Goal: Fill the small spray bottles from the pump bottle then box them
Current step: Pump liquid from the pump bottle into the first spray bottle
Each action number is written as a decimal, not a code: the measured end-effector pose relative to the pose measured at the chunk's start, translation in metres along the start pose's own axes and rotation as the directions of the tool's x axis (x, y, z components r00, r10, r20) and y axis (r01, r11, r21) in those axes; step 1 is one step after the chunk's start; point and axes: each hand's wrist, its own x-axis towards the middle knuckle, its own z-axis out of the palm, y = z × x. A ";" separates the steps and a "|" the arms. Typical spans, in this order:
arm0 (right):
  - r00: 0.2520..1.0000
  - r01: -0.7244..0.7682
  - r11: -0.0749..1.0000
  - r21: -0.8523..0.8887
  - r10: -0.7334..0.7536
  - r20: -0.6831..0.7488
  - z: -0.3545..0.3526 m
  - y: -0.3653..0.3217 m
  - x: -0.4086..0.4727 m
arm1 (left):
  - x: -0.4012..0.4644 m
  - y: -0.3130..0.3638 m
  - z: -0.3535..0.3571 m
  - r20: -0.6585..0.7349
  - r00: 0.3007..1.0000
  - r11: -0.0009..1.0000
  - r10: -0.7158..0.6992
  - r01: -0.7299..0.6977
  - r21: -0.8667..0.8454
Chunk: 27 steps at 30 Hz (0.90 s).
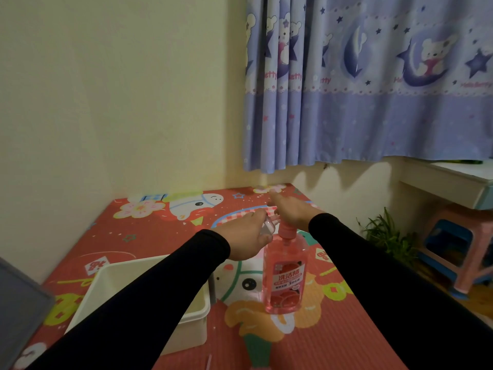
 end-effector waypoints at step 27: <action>0.999 0.034 0.999 0.031 -0.033 -0.032 -0.005 -0.004 0.002 | 0.001 0.000 -0.004 -0.019 1.000 0.999 -0.005 0.004 -0.039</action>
